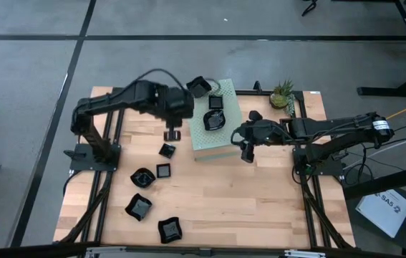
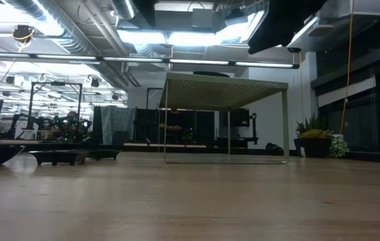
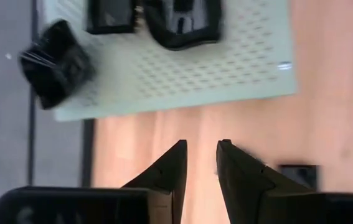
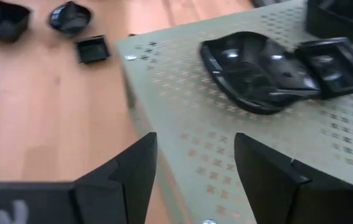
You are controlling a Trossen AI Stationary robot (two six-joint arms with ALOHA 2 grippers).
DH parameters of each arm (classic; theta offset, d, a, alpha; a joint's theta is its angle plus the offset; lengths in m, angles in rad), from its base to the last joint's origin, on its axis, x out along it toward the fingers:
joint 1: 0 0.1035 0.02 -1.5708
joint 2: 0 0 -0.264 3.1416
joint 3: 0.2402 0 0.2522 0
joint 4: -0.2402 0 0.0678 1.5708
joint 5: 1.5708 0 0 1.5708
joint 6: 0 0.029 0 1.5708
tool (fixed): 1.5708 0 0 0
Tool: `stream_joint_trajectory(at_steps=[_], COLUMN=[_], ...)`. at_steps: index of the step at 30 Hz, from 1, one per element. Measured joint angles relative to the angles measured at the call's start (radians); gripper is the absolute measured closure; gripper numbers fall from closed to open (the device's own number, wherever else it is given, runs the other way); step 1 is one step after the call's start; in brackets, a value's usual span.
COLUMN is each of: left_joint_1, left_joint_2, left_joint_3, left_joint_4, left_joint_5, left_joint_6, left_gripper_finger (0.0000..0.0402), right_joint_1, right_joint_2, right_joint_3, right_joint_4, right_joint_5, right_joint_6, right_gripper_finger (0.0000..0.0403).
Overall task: Pick & Place Mini shaped plates
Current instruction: Stack the black distorted square plate on top of the black distorted square plates on the shelf
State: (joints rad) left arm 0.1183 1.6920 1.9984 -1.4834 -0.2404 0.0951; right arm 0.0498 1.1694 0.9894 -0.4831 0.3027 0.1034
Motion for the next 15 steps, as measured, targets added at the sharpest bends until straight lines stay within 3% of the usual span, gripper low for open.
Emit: stream_joint_trajectory(at_steps=[8, 15], left_joint_1=[-0.188, -0.352], left_joint_2=[0.001, 0.018], left_joint_3=[0.000, 0.000], left_joint_4=[-0.019, -0.013], left_joint_5=[-0.001, -0.001], left_joint_6=[-0.332, -0.583], left_gripper_finger=[0.0320, 0.0324], right_joint_1=[0.002, 0.030], right_joint_2=[0.000, 0.000], right_joint_3=[0.000, 0.000], right_joint_4=[-0.002, -0.004], right_joint_5=[-0.159, -0.172], right_joint_6=[-0.037, -0.051], right_gripper_finger=[0.0191, 0.0191])
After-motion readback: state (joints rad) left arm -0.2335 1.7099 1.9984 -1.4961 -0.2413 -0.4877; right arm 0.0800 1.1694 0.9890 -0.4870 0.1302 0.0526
